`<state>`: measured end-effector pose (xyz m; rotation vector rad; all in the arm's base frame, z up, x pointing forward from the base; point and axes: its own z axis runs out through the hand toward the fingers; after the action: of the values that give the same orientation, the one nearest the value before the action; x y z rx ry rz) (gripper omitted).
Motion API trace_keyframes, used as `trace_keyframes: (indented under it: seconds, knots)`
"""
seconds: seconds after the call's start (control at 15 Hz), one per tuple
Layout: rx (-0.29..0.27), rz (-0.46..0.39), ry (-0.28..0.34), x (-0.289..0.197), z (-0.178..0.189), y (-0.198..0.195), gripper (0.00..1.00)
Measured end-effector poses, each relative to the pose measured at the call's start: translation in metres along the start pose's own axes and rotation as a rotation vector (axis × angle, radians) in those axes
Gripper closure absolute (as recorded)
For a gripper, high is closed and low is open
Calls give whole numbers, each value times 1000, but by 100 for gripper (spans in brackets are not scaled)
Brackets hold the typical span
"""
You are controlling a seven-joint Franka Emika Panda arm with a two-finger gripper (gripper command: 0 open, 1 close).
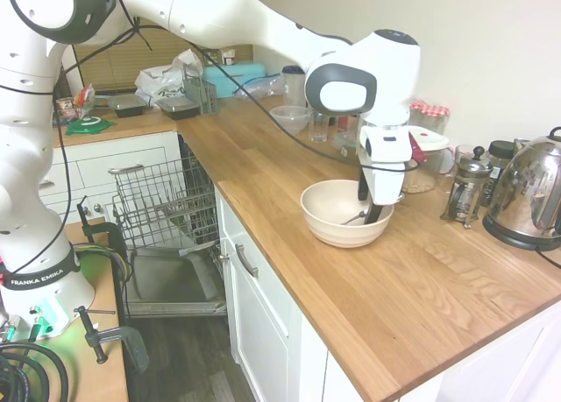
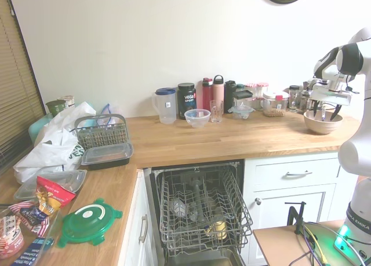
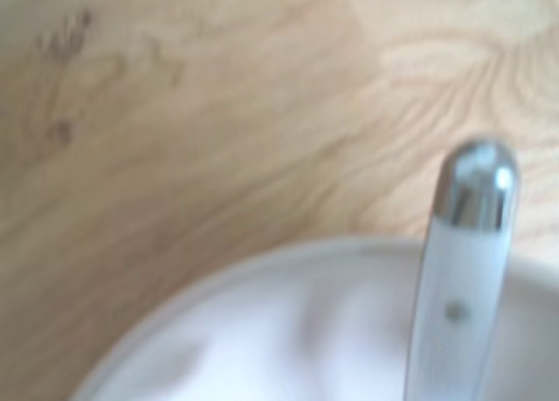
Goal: Put the fork in the dishwasher
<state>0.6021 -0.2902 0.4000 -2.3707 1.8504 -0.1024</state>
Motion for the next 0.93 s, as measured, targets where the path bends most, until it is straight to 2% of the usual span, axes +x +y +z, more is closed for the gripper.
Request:
trace_keyframes:
  seconds: [0.6, 0.93]
  knots:
    - [-3, 66, 93, 0, 23, -6, 100]
    - [2, 59, 158, -27, 9, -7, 100]
